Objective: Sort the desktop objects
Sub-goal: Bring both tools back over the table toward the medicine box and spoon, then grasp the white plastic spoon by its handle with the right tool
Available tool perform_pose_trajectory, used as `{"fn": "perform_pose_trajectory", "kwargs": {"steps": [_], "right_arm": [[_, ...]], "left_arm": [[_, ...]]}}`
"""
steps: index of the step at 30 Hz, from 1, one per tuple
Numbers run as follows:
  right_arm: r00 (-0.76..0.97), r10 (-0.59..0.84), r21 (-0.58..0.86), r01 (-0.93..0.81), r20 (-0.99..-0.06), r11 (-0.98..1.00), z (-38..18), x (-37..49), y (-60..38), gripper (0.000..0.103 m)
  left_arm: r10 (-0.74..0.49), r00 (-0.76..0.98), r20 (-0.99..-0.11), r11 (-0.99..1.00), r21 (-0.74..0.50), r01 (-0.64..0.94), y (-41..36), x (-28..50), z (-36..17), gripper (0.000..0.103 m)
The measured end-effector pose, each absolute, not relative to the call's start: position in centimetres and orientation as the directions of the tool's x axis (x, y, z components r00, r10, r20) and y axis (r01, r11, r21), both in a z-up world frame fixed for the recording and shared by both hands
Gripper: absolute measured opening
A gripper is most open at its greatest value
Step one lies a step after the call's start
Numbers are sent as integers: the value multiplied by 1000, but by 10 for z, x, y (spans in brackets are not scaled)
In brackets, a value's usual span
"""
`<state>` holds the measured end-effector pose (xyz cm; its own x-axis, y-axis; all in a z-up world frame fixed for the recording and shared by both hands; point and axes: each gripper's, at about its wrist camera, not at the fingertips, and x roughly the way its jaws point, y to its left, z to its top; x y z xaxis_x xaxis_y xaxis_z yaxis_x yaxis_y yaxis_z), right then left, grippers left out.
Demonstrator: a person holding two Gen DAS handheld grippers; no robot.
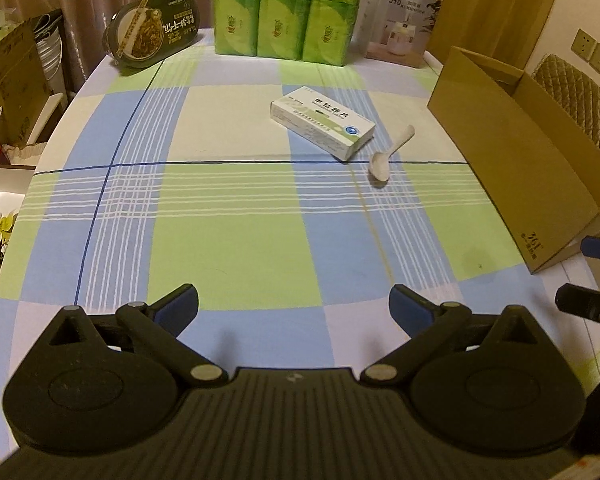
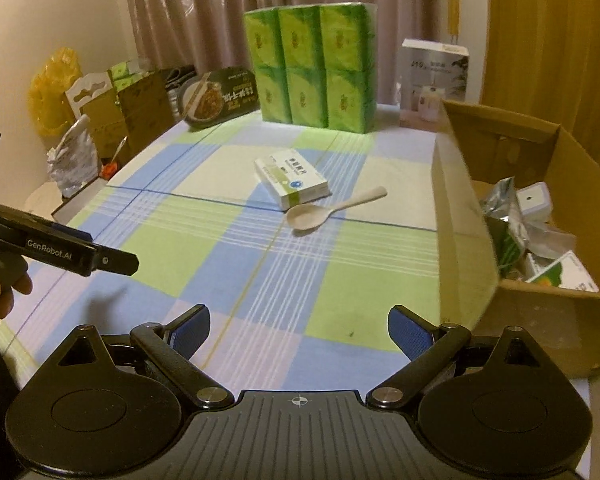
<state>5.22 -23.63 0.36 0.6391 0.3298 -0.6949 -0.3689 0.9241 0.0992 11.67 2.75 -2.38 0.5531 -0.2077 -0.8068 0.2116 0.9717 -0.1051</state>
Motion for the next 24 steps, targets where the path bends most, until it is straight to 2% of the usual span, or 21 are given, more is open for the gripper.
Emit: {"fn": "perform_pose_trajectory", "kwargs": {"steps": [11,21,22,24], "right_arm": [[612,338,105,-384,-715,917,-16,86,-221,93],[639,320,135,-321,-700,937,-38,163,-200,93],[639,318,156,-298,-701,942,-41,171,-199,92],[635,318,205,-247,-704,947,-47,189,-198,84]], "left_arm": [[-192,534,-823,972,-83,220,26,150,-37,100],[-185,533,-825,975,-85,207,23,187,-48,100],[-185,533,-825,975,-84,208,23,192,-49,100],[-189,536,-823,974,-85,212,22,199,-52,100]]}}
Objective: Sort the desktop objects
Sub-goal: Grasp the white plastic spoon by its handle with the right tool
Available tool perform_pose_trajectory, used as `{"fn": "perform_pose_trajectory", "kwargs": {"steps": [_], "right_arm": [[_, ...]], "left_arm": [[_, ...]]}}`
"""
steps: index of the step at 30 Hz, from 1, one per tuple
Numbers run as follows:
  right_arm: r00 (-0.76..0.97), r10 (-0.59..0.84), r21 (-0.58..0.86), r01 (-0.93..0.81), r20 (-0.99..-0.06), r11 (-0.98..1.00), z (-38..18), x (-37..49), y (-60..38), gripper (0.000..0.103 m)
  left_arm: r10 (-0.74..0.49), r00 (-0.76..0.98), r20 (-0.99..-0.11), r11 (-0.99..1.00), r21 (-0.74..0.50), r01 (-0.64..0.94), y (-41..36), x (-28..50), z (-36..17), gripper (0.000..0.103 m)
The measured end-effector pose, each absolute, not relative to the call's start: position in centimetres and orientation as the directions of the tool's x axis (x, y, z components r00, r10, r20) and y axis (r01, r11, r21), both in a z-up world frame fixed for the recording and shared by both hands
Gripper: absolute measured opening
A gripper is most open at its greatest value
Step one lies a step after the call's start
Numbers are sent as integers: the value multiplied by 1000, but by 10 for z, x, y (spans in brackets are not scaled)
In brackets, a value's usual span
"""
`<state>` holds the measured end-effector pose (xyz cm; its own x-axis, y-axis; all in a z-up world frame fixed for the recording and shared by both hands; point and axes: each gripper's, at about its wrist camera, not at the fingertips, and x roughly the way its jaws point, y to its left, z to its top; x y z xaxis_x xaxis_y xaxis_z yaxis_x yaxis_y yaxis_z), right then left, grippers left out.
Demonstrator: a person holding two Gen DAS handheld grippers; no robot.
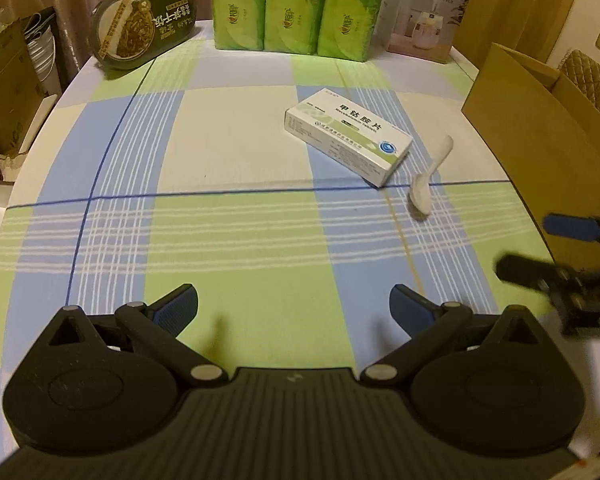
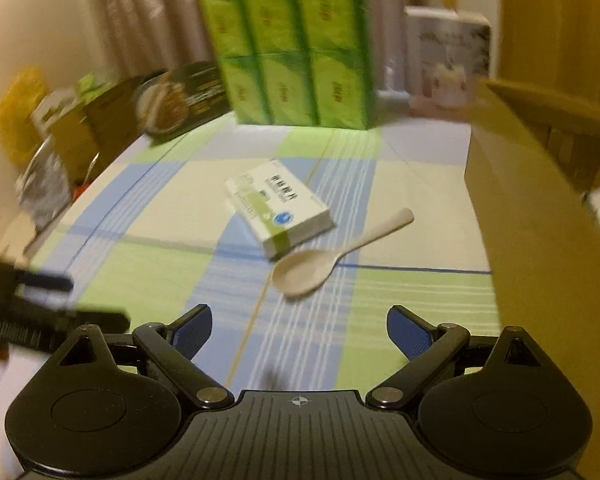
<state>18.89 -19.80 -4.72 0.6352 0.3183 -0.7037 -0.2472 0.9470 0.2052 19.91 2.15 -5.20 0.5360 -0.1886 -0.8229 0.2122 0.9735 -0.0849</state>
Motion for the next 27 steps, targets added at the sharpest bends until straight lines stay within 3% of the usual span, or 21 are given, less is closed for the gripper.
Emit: {"fn": "perform_pose_trajectory", "kwargs": {"steps": [6,16,19,27], "right_arm": [[627,288,258,-142,-724,956,-72,226,-192,70],[661,216,212,-88,-718,973,-88,244,-174,65],[675,176,145,-103,-717,984,-90,248,-162,58],[673,135,-10,-206,-727,978,-91,240,-164,8]], "left_arm": [[-187,555,-810,976,-91,196,28,220,-65,100],[-161,576,-801,982,-70,176,44,250,-85,100],[-173,578,-798,982,-97,161,48,252,-87,100],[-195,579,-792,978,-112,177,47,248,-86,100]]}}
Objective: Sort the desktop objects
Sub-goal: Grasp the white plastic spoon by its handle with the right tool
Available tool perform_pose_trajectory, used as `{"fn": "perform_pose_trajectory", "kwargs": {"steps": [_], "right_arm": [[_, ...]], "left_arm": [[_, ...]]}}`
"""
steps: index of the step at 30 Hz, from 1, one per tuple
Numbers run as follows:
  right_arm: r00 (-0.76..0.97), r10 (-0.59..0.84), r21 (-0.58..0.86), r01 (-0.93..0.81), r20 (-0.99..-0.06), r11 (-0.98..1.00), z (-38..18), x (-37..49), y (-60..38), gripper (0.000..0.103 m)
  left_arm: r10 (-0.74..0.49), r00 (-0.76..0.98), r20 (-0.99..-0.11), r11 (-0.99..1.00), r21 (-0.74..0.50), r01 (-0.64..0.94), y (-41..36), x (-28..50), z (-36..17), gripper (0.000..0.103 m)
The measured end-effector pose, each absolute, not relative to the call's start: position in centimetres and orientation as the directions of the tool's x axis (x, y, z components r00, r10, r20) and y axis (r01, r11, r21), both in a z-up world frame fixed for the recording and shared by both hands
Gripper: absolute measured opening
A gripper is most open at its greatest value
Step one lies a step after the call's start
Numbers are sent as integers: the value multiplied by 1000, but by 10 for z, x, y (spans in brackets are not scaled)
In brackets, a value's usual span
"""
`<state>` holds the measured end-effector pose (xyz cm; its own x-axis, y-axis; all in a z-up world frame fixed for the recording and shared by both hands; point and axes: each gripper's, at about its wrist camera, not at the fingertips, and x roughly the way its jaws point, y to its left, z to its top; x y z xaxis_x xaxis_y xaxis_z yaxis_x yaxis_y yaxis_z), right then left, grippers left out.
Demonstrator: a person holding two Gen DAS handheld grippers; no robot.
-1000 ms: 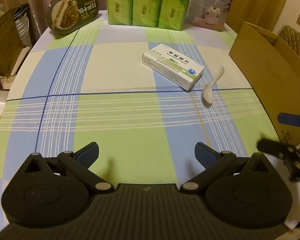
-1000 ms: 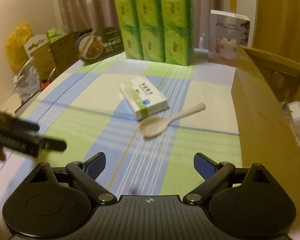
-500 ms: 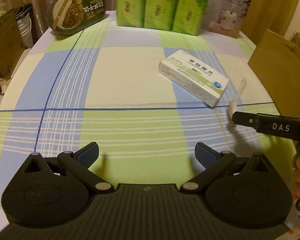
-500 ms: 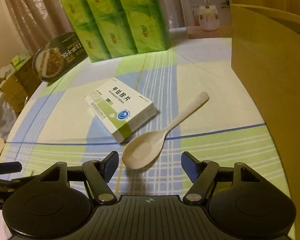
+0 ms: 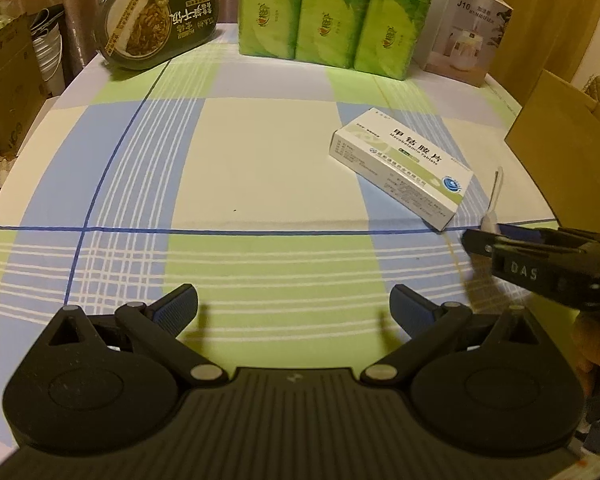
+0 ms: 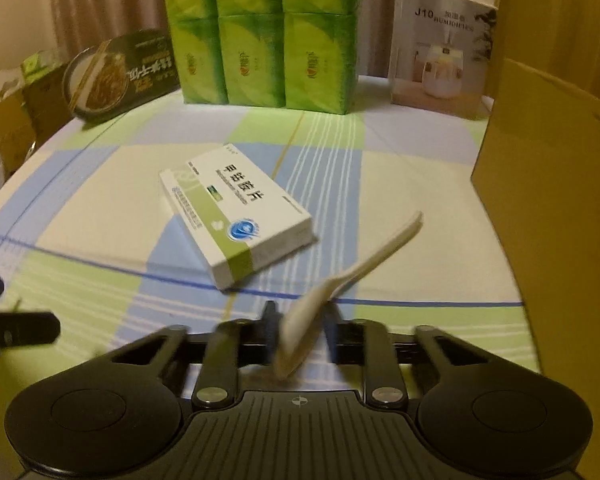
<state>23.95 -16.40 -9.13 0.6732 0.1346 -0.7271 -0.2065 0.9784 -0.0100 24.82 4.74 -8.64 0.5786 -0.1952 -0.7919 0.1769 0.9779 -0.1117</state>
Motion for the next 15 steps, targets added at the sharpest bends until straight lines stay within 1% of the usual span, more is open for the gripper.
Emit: {"fn": "perform_pose_trajectory", "kwargs": {"steps": [1,8,12,15], "right_arm": [[671,134,-25,-222,-729,975,-92,238,-167,7],[689,142,-109,-307,-710,946,-88,226,-181,6],[697,159,-119,-332,-699,936,-84,238,-183,6],[682,197,-125,-392,-704,911,-84,248,-181,6]], "left_arm": [[-198,579,-791,977,-113,180,47,248,-86,100],[-233,573,-786,968,-132,212,38,244,-86,100],[-269,572,-775,958,-158,237,32,244,-84,100],[-284,576,-767,953,-157,261,27,247,-83,100]]}}
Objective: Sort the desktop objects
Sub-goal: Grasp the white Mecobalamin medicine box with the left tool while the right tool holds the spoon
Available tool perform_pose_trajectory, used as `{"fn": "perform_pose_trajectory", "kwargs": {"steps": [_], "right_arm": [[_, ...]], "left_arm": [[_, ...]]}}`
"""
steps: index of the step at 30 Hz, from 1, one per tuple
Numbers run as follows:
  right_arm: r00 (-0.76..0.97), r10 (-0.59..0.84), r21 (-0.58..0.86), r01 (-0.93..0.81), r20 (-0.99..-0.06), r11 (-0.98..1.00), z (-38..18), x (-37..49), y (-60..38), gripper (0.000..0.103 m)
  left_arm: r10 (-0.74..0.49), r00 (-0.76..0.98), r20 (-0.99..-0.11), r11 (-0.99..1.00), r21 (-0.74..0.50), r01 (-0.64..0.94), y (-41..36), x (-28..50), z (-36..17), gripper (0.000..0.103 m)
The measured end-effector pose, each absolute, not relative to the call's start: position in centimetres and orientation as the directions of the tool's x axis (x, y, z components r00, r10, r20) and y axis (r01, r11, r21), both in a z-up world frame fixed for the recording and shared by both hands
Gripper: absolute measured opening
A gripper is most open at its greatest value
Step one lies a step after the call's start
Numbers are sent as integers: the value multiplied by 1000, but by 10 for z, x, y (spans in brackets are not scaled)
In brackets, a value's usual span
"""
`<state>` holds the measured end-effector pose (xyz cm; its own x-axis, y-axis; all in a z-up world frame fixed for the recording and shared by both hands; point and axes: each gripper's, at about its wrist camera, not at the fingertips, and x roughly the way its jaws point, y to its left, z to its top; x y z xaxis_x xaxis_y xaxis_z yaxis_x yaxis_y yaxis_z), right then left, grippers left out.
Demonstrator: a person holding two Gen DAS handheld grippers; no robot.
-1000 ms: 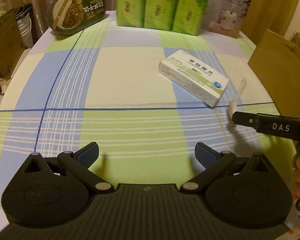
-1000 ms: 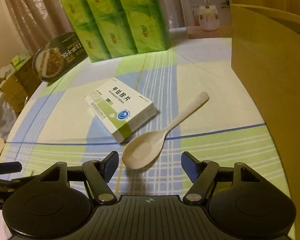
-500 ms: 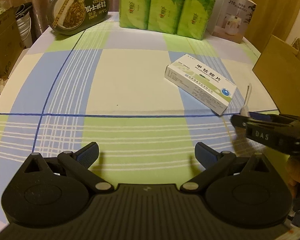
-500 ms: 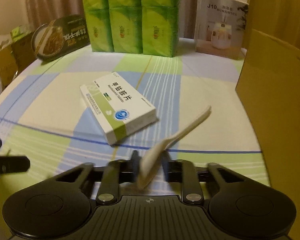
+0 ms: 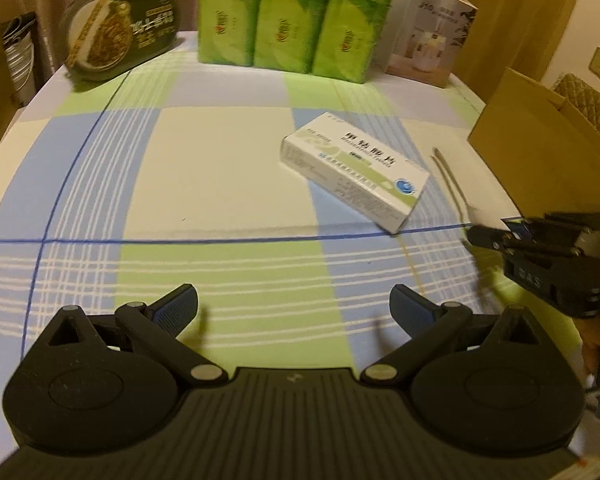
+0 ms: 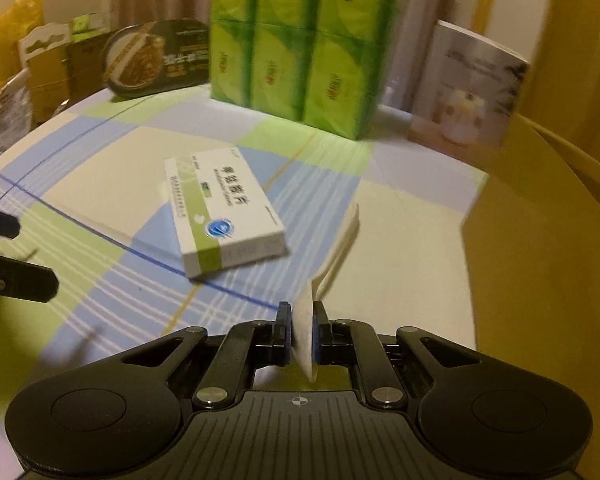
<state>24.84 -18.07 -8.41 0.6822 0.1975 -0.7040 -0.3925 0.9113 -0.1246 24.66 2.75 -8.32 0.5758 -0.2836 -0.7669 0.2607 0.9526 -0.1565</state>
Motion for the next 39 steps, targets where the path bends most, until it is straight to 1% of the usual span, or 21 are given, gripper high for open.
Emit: {"fn": "perform_pose_trajectory", "kwargs": {"steps": [5,13,15,20,25,29,31,33,34,35,39], "right_arm": [[643,276,-139,-517,-715,845,-85,241,-169,6],[567,410,-121,-678,-714,725,-79,192,-144,5],[578,411,-122,-670,-705,732,-78,188,-143,5],[620,348,-88,-561,-703,823,-76,202,-158,5],[636,310,-72,-500,-706,863,-72,210,-174,5],[643,297,-58,-470,-706,881,-69,210,-182,5],[644,294,-51,-460,-706,886,-68,208,-185,5],[643,295,-44,-456,-706,889,-68,206,-187,5],[642,297,-40,-455,-707,889,-67,204,-187,5],[641,299,-36,-454,-707,890,-67,202,-188,5],[633,305,-5,-439,-712,899,-63,190,-194,5]], "left_arm": [[-288,577,-765,950,-152,273,26,253,-86,100],[-280,583,-763,956,-164,243,37,256,-86,100],[-284,593,-754,956,-170,241,39,256,-84,100],[-289,610,-738,953,-163,255,34,260,-79,100],[-267,636,-724,946,-72,315,13,273,-74,100],[-263,616,-742,937,-46,345,-3,293,-81,99],[-258,599,-758,933,-34,358,-10,300,-87,93],[-241,589,-771,931,-11,366,-15,305,-93,79],[-229,586,-777,929,4,369,-18,307,-95,76],[-216,584,-782,930,17,367,-20,307,-96,69],[-192,581,-791,934,35,356,-23,296,-95,68]]}}
